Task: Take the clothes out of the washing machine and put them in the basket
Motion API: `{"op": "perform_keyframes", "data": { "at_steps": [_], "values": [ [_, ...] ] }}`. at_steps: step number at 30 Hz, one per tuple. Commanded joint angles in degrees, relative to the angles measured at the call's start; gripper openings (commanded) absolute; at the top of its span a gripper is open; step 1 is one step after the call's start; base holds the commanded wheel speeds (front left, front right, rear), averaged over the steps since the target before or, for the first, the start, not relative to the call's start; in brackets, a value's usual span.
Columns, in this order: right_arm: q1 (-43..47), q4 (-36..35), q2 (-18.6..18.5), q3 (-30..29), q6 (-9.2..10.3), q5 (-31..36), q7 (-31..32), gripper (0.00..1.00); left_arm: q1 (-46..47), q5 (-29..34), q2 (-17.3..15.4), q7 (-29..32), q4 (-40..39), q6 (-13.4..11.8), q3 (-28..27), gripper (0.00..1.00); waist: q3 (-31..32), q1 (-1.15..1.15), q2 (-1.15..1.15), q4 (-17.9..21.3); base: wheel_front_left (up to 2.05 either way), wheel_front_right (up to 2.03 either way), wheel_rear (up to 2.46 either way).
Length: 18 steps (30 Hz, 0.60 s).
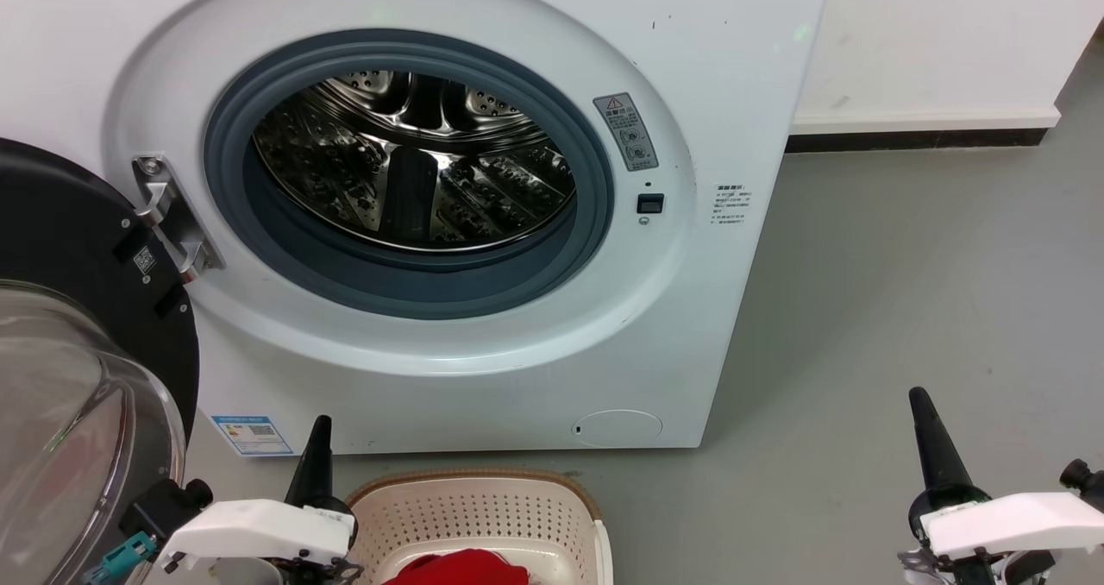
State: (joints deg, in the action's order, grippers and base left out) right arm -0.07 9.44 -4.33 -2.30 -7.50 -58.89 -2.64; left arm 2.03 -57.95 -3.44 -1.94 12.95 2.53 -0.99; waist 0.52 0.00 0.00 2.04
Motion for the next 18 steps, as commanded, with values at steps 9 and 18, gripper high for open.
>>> {"op": "perform_keyframes", "data": {
  "at_steps": [9, 18],
  "values": [
    [-2.44, 0.5, -0.42, -0.41, 0.0, -6.72, 1.33, 0.0, 1.97, -6.47, 0.05, 1.61, -0.17, 1.12, -1.25, 0.0, -0.1, 0.0, 0.0, -0.27, 0.0, 0.0, 0.0],
    [-3.08, 1.26, -0.39, -0.71, 0.0, -12.21, 2.52, 0.0, 2.5, -11.79, 0.15, 2.96, 0.07, 1.93, -2.14, 0.0, -0.19, 0.0, 0.0, -0.55, 0.0, 0.0, 0.0]
  ]
}}
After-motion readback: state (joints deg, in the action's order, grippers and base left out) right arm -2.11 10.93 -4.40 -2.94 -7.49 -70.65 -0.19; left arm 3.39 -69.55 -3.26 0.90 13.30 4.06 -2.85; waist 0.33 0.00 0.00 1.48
